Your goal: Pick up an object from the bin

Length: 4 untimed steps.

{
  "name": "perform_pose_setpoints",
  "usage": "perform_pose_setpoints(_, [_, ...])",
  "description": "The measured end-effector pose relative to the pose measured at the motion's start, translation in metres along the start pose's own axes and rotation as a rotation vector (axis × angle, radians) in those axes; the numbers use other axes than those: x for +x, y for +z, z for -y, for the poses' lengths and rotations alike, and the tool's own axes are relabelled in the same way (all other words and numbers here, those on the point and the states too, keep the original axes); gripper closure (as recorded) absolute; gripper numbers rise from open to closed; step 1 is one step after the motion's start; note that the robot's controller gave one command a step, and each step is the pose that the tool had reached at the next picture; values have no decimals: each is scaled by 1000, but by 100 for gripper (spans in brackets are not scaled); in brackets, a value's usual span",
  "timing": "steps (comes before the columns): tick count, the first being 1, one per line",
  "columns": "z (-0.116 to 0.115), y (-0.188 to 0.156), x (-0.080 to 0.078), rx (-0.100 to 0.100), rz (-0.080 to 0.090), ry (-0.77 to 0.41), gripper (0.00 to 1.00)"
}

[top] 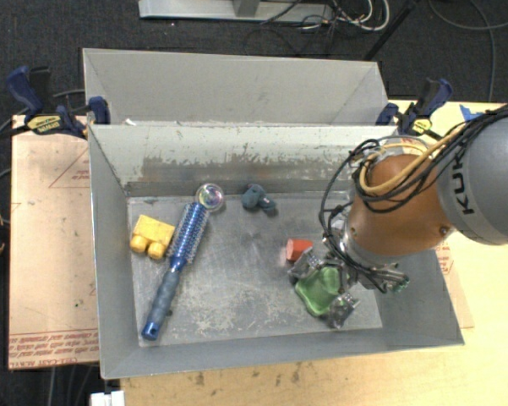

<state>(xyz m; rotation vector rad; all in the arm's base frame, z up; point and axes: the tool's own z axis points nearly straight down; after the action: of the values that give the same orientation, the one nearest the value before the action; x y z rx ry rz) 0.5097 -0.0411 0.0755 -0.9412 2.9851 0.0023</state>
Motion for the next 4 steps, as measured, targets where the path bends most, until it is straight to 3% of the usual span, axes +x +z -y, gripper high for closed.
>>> perform_pose_setpoints(1, [2,-1,2,1,-7,2,100])
perform_pose_setpoints(2, [2,1,2,1,-6,2,0])
perform_pose_setpoints(3, [109,3,-50,1,-4,-139,0])
perform_pose_setpoints(4, [107,1,-51,2,0,-141,100])
